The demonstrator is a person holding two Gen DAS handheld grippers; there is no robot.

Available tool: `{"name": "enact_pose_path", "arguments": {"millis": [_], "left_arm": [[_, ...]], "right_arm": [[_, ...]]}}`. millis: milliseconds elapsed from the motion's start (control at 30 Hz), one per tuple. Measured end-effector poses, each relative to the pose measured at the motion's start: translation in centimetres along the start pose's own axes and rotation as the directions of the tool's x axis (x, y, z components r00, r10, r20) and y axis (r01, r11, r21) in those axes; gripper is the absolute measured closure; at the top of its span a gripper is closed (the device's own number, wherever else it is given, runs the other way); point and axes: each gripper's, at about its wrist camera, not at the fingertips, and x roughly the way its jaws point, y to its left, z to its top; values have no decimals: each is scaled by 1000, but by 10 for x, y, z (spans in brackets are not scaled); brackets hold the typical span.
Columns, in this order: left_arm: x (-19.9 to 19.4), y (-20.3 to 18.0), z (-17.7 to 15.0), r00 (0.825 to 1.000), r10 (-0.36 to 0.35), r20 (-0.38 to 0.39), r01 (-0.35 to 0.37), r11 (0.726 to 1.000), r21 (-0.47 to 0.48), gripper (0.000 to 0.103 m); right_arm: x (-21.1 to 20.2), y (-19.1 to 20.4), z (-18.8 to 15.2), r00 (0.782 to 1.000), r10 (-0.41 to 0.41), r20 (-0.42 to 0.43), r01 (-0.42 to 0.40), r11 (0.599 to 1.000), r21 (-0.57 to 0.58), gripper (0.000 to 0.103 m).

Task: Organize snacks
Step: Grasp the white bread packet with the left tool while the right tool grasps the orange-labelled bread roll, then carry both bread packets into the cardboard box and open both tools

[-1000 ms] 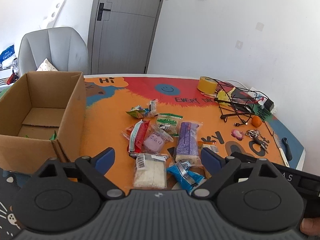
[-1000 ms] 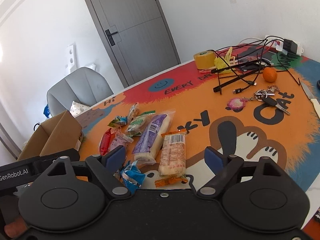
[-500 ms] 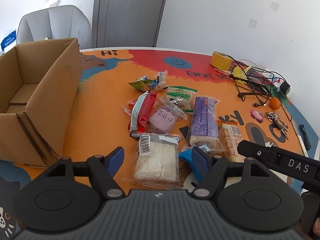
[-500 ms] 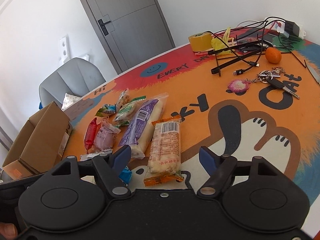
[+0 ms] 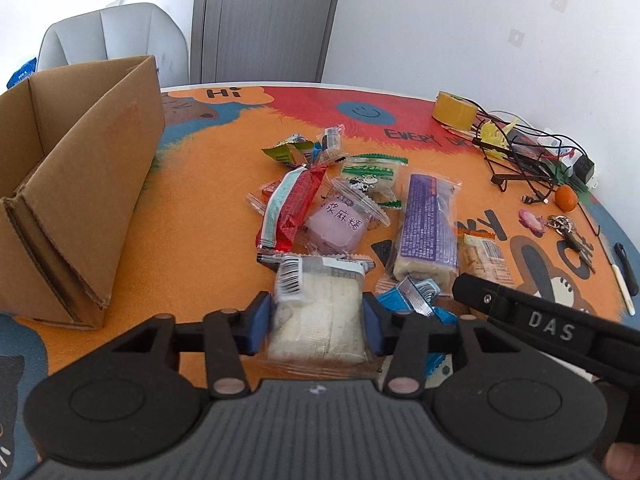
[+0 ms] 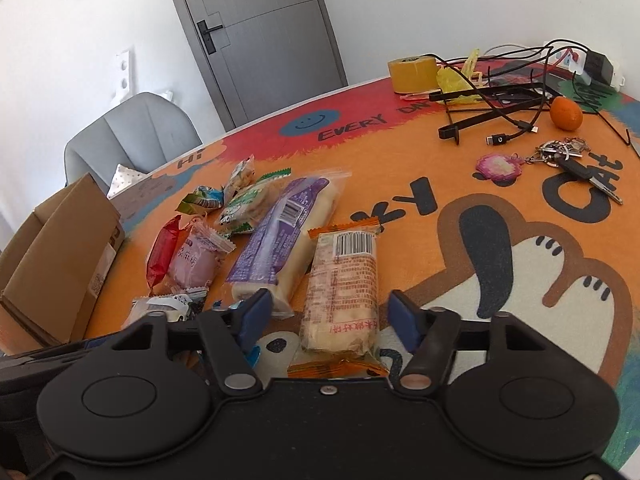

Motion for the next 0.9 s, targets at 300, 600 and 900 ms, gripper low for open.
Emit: {"name": "enact_pose_path", "arguments": {"millis": [300,600,900], "left_arm": [[-25,1,4,998,-31,47,31,1000,-5,58],[-63,12,20,990,-25,141,29,999,-28,58],[-101,39,33,975,10,222,3,998,-57,58]], "right_arm": [[-23,-7,3,998,37,41,-39,998,55,68],[-47,16,18,987,107,117,-112,993,40,68],[-61,60,28,970,186,159,-184,983,-26,68]]}}
